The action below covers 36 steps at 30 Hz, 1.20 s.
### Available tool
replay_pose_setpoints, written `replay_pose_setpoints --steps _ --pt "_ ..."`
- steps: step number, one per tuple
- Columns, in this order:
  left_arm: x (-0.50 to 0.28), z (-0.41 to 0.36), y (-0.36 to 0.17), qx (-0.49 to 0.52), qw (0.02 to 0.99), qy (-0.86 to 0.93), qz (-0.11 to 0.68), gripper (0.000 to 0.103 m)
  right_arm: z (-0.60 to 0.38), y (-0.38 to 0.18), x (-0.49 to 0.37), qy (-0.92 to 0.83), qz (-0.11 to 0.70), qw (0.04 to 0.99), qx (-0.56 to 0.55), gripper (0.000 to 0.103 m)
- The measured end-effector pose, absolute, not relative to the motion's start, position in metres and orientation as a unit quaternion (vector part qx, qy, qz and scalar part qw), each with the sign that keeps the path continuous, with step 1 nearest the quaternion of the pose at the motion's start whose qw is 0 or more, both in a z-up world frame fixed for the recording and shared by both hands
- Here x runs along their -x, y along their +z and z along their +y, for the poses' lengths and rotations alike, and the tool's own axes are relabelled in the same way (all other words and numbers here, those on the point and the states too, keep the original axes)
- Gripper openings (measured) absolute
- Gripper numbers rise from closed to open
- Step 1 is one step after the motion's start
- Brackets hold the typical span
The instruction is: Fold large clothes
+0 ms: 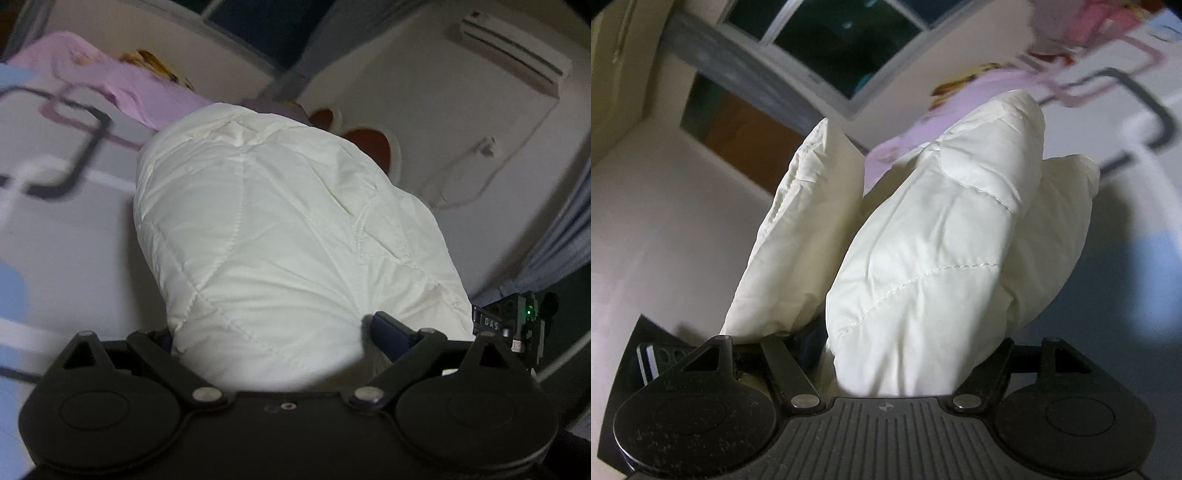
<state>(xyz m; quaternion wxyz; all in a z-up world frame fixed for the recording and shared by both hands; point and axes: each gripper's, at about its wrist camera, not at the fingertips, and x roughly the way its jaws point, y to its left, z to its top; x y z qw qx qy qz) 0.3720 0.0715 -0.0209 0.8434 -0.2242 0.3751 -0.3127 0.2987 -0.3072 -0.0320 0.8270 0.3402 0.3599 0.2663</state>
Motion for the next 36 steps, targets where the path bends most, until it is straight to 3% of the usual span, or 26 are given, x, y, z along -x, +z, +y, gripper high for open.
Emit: replay_pose_setpoints --steps 6,10,12,19,26,33,35,36 --pt "-0.39 0.14 -0.033 0.219 0.858 -0.271 0.378 0.097 -0.226 -0.068 -0.351 0.299 0.378 0.812 -0.329 0.07" --pt "-0.408 0.17 -0.064 0.21 0.847 -0.242 0.425 0.097 -0.189 -0.113 -0.371 0.283 0.426 0.794 -0.33 0.07" --pt "-0.413 0.176 -0.084 0.206 0.835 -0.232 0.455 0.097 -0.178 -0.135 -0.37 0.26 0.45 0.791 -0.321 0.07" --pt "-0.414 0.173 -0.094 0.196 0.839 -0.239 0.448 0.101 -0.182 -0.155 -0.361 0.242 0.446 0.791 -0.341 0.07" --pt "-0.404 0.201 -0.064 0.17 0.857 -0.219 0.434 0.101 -0.215 -0.116 -0.332 0.205 0.422 0.824 -0.318 0.07" --pt "-0.401 0.215 -0.017 0.137 0.895 -0.206 0.371 0.089 -0.235 -0.03 -0.321 0.14 0.33 0.897 -0.258 0.07" --pt "-0.41 0.192 -0.01 0.114 0.904 -0.207 0.356 0.086 -0.208 -0.009 -0.332 0.151 0.314 0.914 -0.207 0.048" --pt "-0.414 0.177 -0.008 0.097 0.91 -0.202 0.349 0.083 -0.191 -0.002 -0.338 0.162 0.309 0.918 -0.19 0.046"
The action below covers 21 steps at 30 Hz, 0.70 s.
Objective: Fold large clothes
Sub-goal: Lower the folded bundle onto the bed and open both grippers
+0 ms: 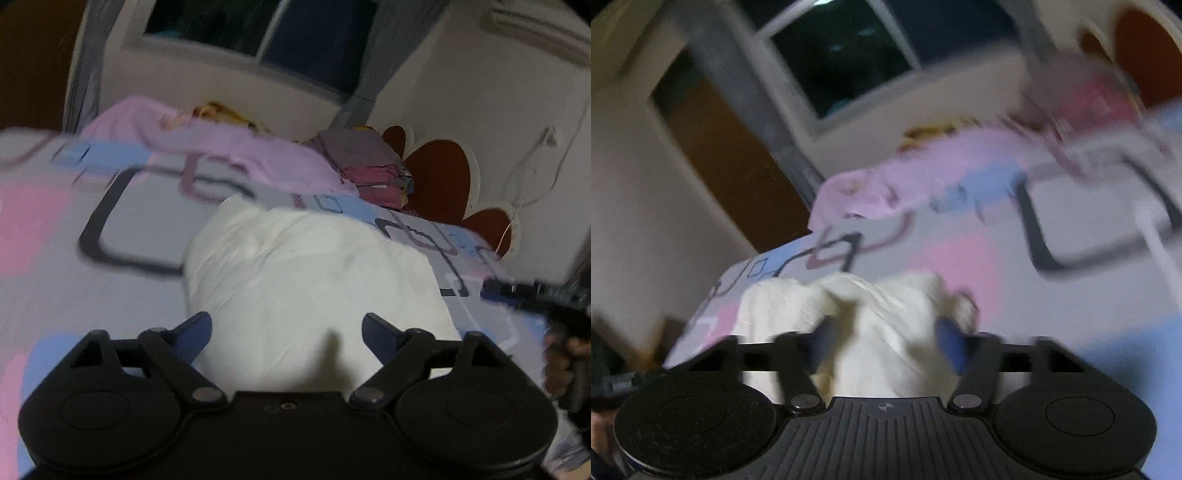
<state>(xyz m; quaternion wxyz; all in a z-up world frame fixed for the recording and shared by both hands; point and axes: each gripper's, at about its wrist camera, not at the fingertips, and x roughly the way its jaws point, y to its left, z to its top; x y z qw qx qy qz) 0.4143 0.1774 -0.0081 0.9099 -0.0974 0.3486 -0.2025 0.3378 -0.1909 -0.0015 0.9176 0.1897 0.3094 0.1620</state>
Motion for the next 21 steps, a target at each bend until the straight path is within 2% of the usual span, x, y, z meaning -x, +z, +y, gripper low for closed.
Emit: replay_pose_setpoints --steps 4,9,14,16,21 --pt "-0.427 0.12 -0.008 0.042 0.912 -0.212 0.35 0.074 -0.136 -0.006 -0.351 0.193 0.317 0.921 -0.119 0.046" --pt "-0.431 0.08 -0.028 -0.014 0.904 -0.206 0.373 0.076 -0.096 -0.068 -0.368 0.147 0.401 0.903 -0.042 0.046" --pt "-0.43 0.077 -0.046 -0.026 0.904 -0.21 0.372 0.076 -0.102 -0.093 -0.366 0.131 0.406 0.903 -0.057 0.046" --pt "-0.427 0.078 -0.045 -0.027 0.905 -0.207 0.37 0.076 -0.1 -0.088 -0.361 0.123 0.406 0.904 -0.052 0.046" --pt "-0.404 0.091 -0.022 -0.015 0.916 -0.185 0.356 0.074 -0.106 -0.029 -0.307 0.128 0.355 0.925 -0.053 0.046"
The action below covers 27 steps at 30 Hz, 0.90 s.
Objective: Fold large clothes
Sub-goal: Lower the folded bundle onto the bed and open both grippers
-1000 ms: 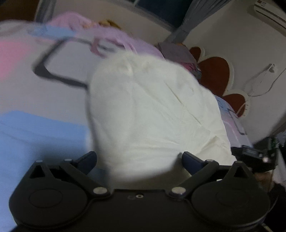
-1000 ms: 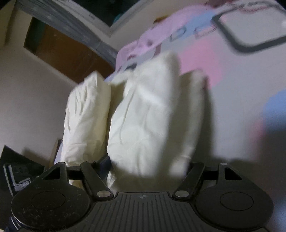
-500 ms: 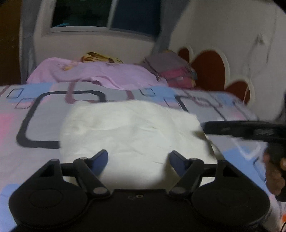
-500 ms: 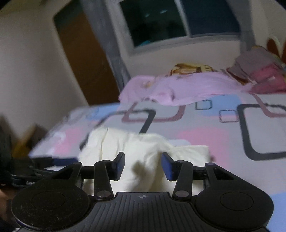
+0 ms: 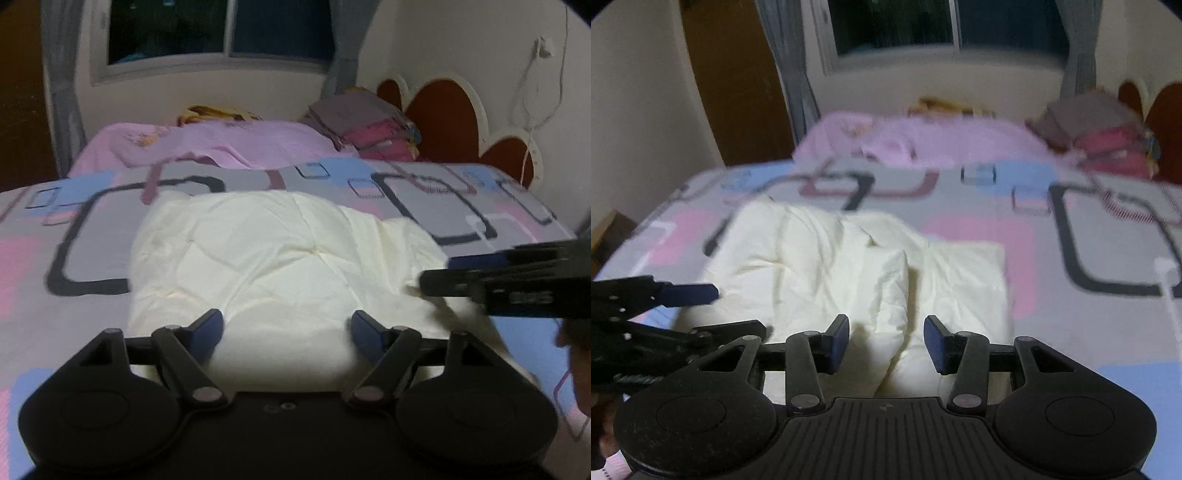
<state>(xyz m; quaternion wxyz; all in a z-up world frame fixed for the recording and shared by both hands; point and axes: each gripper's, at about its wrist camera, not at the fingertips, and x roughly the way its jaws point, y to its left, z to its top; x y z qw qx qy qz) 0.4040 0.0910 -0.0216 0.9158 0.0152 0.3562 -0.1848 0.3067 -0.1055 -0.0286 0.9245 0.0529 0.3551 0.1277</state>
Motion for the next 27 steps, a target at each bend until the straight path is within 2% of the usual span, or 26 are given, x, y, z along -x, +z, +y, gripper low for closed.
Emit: replay_pose_setpoints --steps 5,8,13,17,27 --pt "-0.356 0.105 -0.01 0.017 0.922 -0.169 0.348 0.074 -0.1 -0.021 -0.254 0.142 0.354 0.923 -0.047 0.046" --pt "-0.339 0.1 -0.022 0.013 0.919 -0.162 0.358 0.074 -0.094 -0.046 -0.25 0.124 0.392 0.911 -0.019 0.046" --pt "-0.336 0.089 -0.042 -0.012 0.918 -0.136 0.372 0.076 -0.101 -0.071 -0.259 0.127 0.419 0.898 -0.047 0.046" --pt "-0.32 0.09 -0.025 -0.009 0.921 -0.123 0.369 0.072 -0.111 -0.043 -0.232 0.133 0.386 0.911 -0.056 0.046" --pt "-0.238 0.079 0.009 -0.02 0.937 -0.105 0.334 0.075 -0.145 0.012 -0.133 0.146 0.318 0.933 -0.081 0.046"
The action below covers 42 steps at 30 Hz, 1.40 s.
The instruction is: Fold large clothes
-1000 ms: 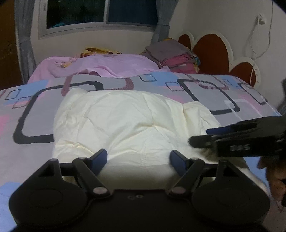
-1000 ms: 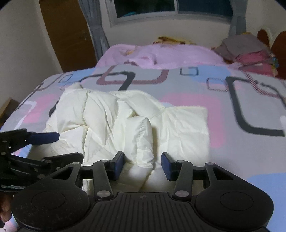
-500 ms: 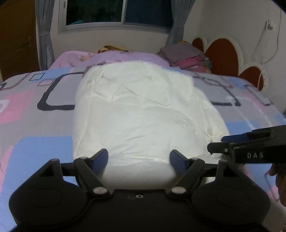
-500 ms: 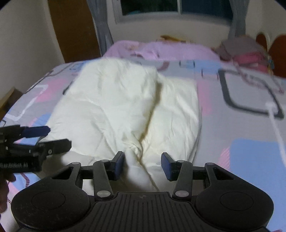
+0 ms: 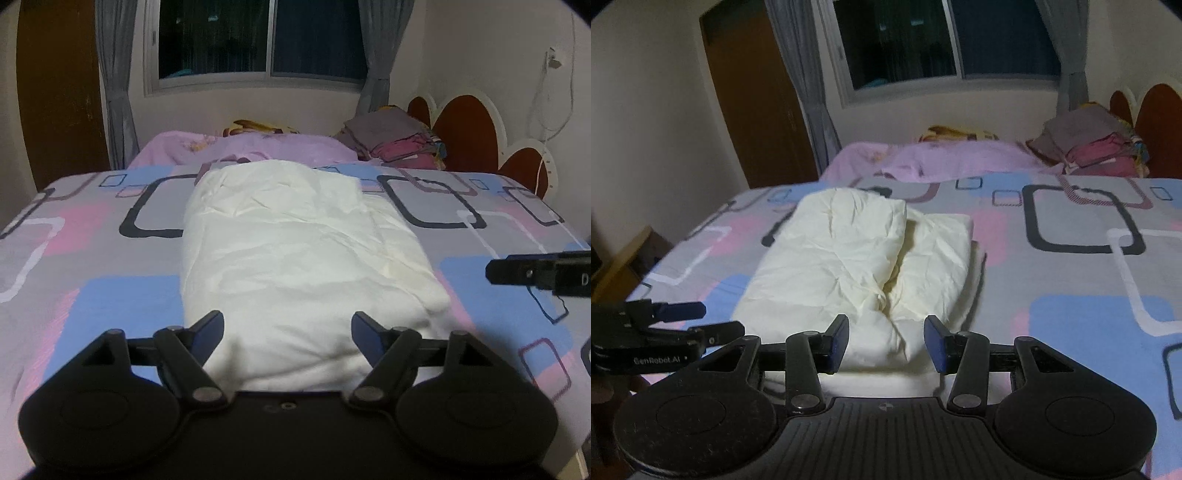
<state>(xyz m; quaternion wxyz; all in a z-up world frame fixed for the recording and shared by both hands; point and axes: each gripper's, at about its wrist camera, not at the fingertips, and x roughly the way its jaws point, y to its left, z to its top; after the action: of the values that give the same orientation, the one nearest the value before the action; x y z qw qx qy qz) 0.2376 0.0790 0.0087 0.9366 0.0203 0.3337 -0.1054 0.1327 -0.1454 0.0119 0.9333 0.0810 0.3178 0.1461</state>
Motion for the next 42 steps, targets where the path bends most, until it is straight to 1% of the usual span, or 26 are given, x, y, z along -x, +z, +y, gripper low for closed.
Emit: replay_pose_setpoints --steps 2,9,11,13,14,15,16,18,19,20,21,22,25,30,42 --pt "-0.22 0.075 0.013 -0.02 0.939 -0.105 0.328 0.075 -0.15 0.014 -0.116 0.145 0.315 0.934 -0.083 0.046" --pt "-0.159 0.066 0.022 -0.023 0.945 -0.098 0.312 0.082 -0.157 0.012 -0.053 0.14 0.318 0.934 -0.079 0.046" --pt "-0.145 0.065 0.024 -0.02 0.946 -0.095 0.308 0.082 -0.157 0.012 -0.038 0.137 0.319 0.935 -0.078 0.046" --pt "-0.13 0.063 0.026 -0.02 0.949 -0.092 0.302 0.087 -0.156 0.013 -0.025 0.134 0.32 0.935 -0.071 0.046" --pt "-0.123 0.061 0.027 -0.019 0.95 -0.088 0.298 0.092 -0.155 0.013 -0.019 0.134 0.323 0.934 -0.068 0.046" --pt "-0.116 0.06 0.028 -0.018 0.953 -0.081 0.292 0.1 -0.155 0.013 -0.013 0.133 0.323 0.935 -0.066 0.046" --pt "-0.109 0.058 0.028 -0.018 0.955 -0.073 0.286 0.103 -0.154 0.013 -0.007 0.131 0.323 0.935 -0.062 0.046" --pt "-0.096 0.055 0.028 -0.026 0.959 -0.067 0.276 0.103 -0.151 0.011 0.002 0.122 0.328 0.935 -0.053 0.047" --pt "-0.091 0.054 0.028 -0.027 0.959 -0.061 0.275 0.103 -0.15 0.01 0.006 0.115 0.328 0.936 -0.05 0.056" --pt "-0.087 0.054 0.028 -0.025 0.959 -0.056 0.278 0.103 -0.149 0.009 0.011 0.104 0.322 0.94 -0.045 0.089" --pt "-0.083 0.054 0.028 -0.022 0.958 -0.054 0.28 0.103 -0.148 0.01 0.018 0.089 0.307 0.947 -0.036 0.101" --pt "-0.078 0.056 0.029 -0.019 0.959 -0.051 0.279 0.103 -0.146 0.009 0.024 0.077 0.296 0.952 -0.024 0.103" --pt "-0.068 0.058 0.03 -0.019 0.96 -0.038 0.277 0.103 -0.14 0.005 0.031 0.056 0.311 0.949 -0.003 0.103" --pt "-0.057 0.06 0.031 -0.026 0.96 -0.031 0.276 0.103 -0.135 0.005 0.041 0.063 0.308 0.949 -0.013 0.103" --pt "-0.045 0.056 0.036 -0.03 0.965 -0.035 0.26 0.103 -0.126 0.013 0.048 0.064 0.299 0.952 0.013 0.103"
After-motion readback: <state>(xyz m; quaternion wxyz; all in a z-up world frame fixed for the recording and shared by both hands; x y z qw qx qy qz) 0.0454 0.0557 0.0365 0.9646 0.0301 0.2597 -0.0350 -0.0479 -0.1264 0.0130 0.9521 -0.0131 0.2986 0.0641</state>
